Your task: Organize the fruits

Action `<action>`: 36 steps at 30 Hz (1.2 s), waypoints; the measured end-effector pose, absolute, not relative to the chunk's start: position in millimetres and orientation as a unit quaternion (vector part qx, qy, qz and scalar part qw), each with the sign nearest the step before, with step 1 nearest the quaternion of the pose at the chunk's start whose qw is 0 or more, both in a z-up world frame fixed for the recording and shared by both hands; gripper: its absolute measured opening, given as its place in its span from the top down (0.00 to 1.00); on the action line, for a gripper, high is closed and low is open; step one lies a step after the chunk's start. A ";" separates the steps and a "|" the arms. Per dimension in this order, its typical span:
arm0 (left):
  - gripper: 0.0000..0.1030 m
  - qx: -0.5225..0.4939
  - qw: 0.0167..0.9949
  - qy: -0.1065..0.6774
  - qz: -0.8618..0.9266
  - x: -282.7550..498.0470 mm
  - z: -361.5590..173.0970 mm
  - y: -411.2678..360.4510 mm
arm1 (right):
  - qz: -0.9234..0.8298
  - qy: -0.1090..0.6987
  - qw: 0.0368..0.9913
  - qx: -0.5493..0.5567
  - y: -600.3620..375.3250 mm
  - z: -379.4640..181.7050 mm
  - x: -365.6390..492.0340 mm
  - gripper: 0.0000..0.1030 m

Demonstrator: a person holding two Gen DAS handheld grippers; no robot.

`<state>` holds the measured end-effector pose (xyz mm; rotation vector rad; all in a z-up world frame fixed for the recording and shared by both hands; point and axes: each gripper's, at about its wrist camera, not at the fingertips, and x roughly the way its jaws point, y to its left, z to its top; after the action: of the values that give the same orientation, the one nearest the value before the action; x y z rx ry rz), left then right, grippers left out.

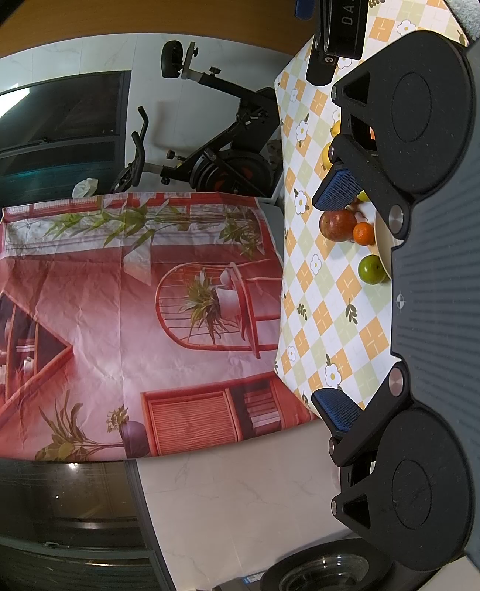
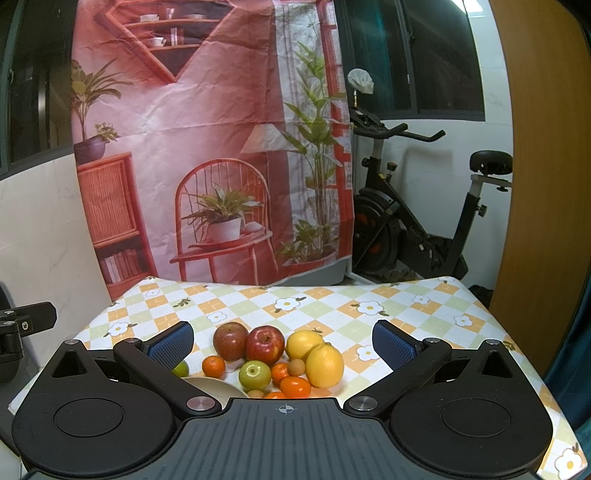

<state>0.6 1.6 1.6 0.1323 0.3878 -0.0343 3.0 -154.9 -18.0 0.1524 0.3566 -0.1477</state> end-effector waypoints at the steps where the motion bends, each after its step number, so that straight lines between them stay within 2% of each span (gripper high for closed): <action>1: 0.00 0.066 0.979 0.192 -0.017 0.5 1.6 1.5 | -0.073 0.177 0.979 0.075 -154.9 -18.0 3.0 0.00; 36: 0.00 0.043 0.976 0.209 -0.033 15.0 -3.6 9.6 | -0.058 0.164 0.982 0.077 -170.8 -23.8 9.3 0.00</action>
<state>15.0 9.6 -3.6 0.0873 0.4205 -0.0662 9.3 -170.8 -23.8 0.1543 0.3295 -0.1173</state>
